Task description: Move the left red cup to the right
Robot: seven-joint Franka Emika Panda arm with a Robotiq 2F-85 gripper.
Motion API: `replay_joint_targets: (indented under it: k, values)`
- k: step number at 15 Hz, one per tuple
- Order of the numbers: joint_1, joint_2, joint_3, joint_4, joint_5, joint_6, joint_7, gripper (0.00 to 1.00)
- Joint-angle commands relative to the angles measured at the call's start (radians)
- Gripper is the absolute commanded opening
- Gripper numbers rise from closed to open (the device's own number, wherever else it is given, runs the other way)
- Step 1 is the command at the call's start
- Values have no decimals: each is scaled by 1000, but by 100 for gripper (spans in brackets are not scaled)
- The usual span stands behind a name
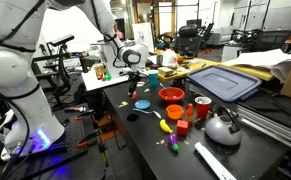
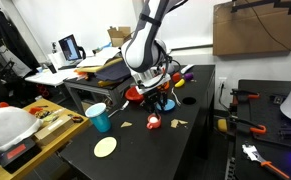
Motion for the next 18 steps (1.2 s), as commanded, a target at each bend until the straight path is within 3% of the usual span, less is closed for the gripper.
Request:
replay_joint_targets:
  k: [1, 5, 6, 18]
  values:
    - [28, -59, -29, -41, -38, -11, 59, 69]
    - [34, -111, -34, -68, -60, -11, 112, 97]
    - [33, -129, -31, -76, -63, -12, 124, 100]
    - [20, -320, -22, -165, -184, -22, 123, 100]
